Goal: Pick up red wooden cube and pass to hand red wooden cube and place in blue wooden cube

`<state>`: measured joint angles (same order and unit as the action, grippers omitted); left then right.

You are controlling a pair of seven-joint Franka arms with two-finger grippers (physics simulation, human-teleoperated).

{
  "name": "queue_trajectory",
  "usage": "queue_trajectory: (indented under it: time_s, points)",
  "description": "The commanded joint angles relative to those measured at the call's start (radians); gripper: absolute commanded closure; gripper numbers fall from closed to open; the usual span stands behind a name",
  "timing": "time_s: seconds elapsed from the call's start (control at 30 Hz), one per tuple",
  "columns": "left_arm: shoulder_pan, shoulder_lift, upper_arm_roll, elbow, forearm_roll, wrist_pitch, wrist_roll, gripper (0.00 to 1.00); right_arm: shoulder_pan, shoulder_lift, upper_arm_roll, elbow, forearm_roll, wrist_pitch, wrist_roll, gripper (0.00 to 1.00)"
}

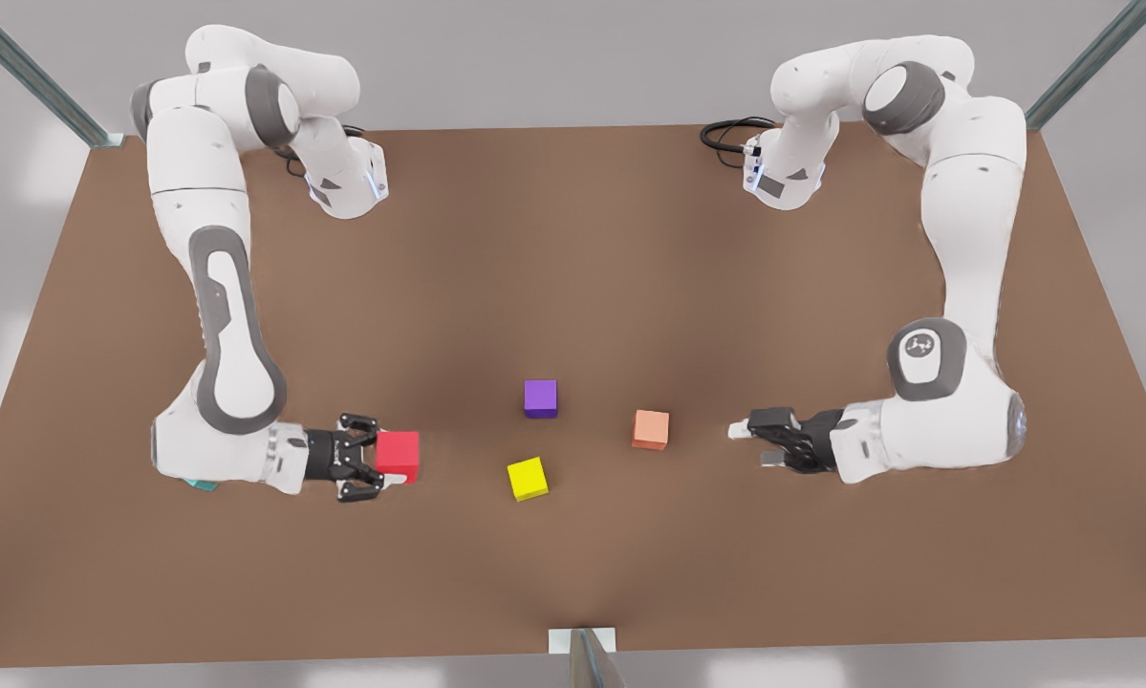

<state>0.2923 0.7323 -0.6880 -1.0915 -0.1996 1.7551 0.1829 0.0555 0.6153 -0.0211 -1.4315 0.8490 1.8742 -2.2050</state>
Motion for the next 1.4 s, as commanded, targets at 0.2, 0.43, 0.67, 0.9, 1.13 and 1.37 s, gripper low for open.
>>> queue_trajectory:
  time_s: [0.2, 0.43, 0.67, 0.9, 1.13, 1.37]
  points:
    - [-0.338, -0.538, 0.599, -0.435, 0.204, -0.262, -0.191, 0.0, -0.023, 0.014, -0.168, 0.009, -0.854, 0.224, 0.582, 0.45]
    - [-0.426, -0.449, 0.602, -0.249, 0.27, -0.296, -0.273, 0.0, -0.026, 0.07, -0.267, 0.01, -0.874, 0.279, 0.607, 0.45]
    - [-0.42, -0.449, 0.604, -0.243, 0.267, -0.282, -0.277, 0.0, -0.048, 0.053, -0.301, -0.084, -0.915, 0.27, 0.6, 0.44]
    - [-0.42, -0.449, 0.605, -0.243, 0.267, -0.282, -0.275, 0.0, -0.046, 0.049, -0.295, -0.138, -0.895, 0.284, 0.602, 0.44]
    - [-0.42, -0.449, 0.605, -0.243, 0.267, -0.282, -0.275, 0.0, -0.043, 0.052, -0.292, -0.144, -0.887, 0.304, 0.602, 0.44]
    - [-0.42, -0.449, 0.605, -0.243, 0.267, -0.282, -0.275, 0.0, -0.042, 0.066, -0.292, -0.144, -0.88, 0.318, 0.613, 0.0]
